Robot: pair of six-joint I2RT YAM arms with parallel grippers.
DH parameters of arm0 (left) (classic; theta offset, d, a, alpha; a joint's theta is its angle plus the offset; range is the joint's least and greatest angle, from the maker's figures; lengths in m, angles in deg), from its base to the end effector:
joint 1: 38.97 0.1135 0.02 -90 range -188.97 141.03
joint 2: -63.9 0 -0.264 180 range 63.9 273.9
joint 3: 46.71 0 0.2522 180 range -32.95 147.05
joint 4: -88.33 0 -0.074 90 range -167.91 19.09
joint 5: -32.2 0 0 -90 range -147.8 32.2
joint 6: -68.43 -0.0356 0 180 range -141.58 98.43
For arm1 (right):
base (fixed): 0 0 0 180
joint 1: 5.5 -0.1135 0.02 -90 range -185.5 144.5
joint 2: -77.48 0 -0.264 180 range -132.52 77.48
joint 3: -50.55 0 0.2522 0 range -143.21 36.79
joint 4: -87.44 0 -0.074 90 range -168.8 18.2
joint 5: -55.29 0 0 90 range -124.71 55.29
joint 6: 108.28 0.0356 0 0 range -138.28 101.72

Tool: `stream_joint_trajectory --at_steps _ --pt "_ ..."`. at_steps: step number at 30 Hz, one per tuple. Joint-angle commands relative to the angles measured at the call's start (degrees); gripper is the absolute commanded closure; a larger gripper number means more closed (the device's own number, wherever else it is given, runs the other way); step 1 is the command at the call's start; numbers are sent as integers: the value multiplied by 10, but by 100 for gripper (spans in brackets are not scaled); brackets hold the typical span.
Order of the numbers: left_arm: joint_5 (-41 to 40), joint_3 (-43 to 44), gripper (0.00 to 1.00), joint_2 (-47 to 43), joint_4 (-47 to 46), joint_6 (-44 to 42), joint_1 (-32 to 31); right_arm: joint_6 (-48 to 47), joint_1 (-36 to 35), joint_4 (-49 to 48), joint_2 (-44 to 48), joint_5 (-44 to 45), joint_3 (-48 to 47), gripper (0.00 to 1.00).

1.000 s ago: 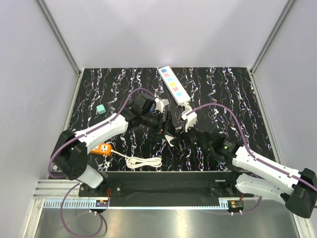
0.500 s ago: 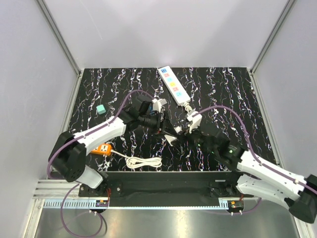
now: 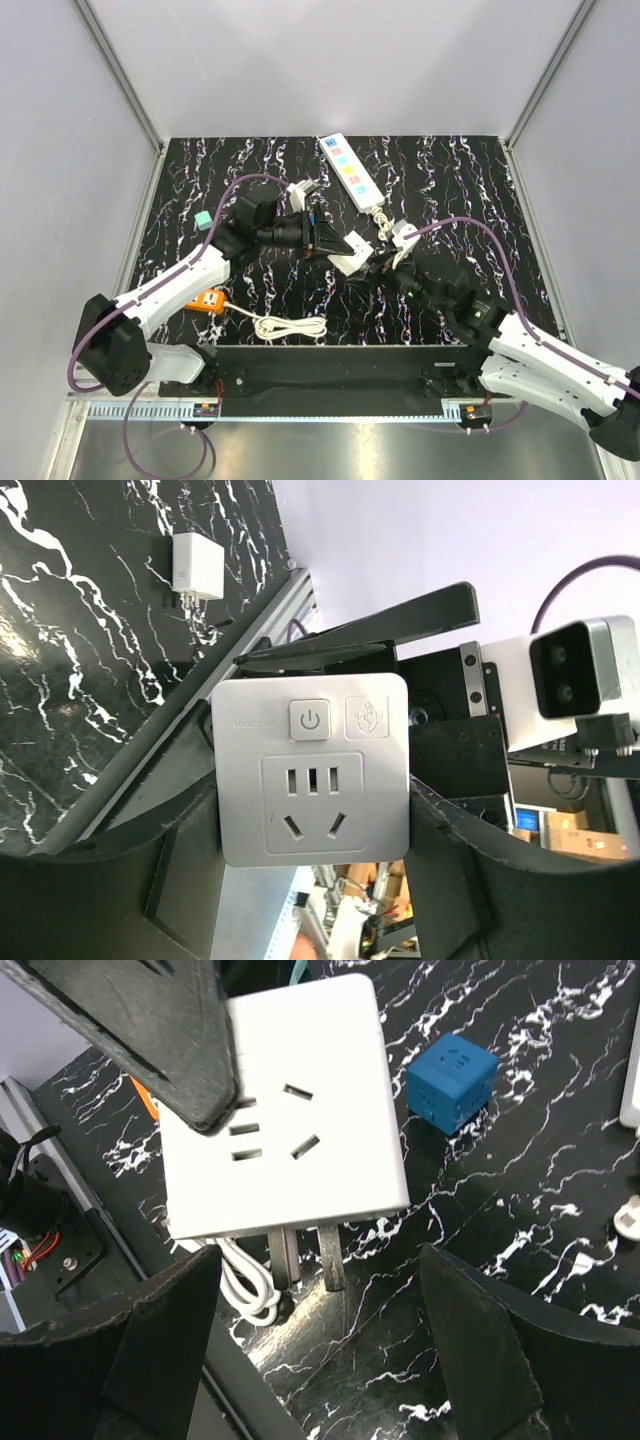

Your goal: Insert the plug

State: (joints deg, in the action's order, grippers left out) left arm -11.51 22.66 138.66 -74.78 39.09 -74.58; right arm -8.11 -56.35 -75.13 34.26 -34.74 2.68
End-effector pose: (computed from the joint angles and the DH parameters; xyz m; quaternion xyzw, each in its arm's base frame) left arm 0.2232 -0.1915 0.3071 0.0482 0.7929 -0.5994 0.0988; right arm 0.1173 0.1442 0.2905 -0.2718 0.7326 0.3170 0.5375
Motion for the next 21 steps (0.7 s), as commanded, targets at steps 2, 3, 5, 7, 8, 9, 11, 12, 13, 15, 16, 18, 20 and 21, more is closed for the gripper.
stream_joint_trajectory --at_steps 2,3,5,7,8,9,11,12,13,15,16,18,20,21 --pt "14 -5 100 -24 -49 35 -4 -35 -3 -61 -5 2 -32 13" --pt "14 -11 100 -28 -50 35 -4 -38 -3 -66 -7 2 -32 13" --pt "13 -18 100 -32 -51 38 -5 -39 -3 -81 -11 2 -28 13" --pt "12 -31 100 -37 -56 41 -6 -43 -3 -87 -15 2 -28 13" --pt "12 -35 100 -37 -60 44 -6 -44 -3 -91 -17 2 -29 14" --pt "14 -39 100 -39 -62 45 -7 -46 -3 -92 -23 2 -31 14" --pt "16 -42 100 -40 -72 52 -7 -50 -3 -94 -34 -19 -38 16" --pt "18 -45 100 -42 -75 53 -8 -52 -3 -94 -36 -22 -40 19" --pt "19 -46 100 -42 -80 53 -9 -53 -3 -93 -39 -25 -43 23" --pt "21 -45 100 -43 -81 54 -11 -53 -4 -97 -42 -31 -48 38" --pt "21 -46 95 -43 -81 53 -12 -52 -3 -102 -44 -31 -48 44" --pt "21 -50 78 -44 -81 53 -14 -53 -3 -104 -47 -36 -47 64" --pt "25 -53 48 -42 -81 53 -14 -59 -3 -111 -47 -60 -41 78" --pt "28 -51 43 -38 -82 53 -13 -61 -3 -116 -47 -68 -38 90"
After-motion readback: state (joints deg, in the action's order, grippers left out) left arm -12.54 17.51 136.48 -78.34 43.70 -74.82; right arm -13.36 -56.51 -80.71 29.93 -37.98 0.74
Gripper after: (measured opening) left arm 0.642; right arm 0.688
